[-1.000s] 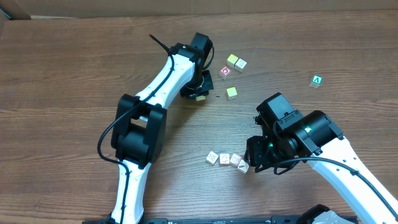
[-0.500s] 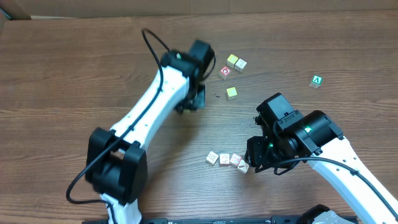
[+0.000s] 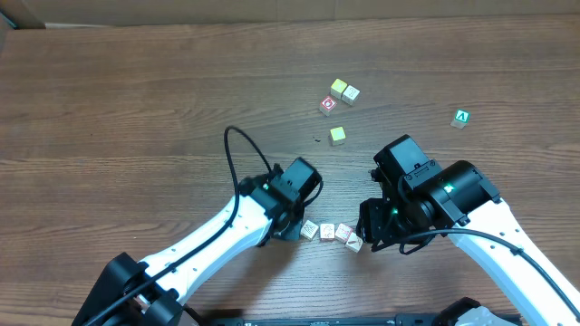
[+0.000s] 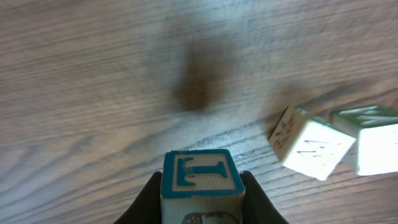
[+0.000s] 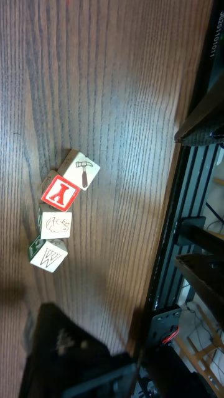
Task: Flip 5 blocks
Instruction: 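Carry the T block forward and place it at the left end of row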
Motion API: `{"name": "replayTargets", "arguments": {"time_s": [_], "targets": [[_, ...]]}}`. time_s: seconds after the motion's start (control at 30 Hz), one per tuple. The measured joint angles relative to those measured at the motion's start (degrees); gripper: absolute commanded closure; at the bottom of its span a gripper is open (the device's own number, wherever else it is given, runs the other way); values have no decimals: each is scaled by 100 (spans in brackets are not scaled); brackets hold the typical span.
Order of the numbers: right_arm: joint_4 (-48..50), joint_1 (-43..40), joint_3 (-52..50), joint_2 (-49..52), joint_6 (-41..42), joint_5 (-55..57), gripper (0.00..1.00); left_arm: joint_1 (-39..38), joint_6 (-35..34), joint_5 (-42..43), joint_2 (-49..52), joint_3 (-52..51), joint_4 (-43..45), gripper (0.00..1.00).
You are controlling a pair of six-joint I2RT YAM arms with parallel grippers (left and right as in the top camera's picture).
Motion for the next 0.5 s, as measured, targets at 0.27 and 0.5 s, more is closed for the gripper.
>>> {"name": "replayTargets", "arguments": {"time_s": [0.27, 0.5], "targets": [[7, 2, 0, 0, -4, 2, 43, 0, -50, 254, 0, -726, 944, 90], [0, 2, 0, 0, -2, 2, 43, 0, -28, 289, 0, -734, 1342, 74]]}}
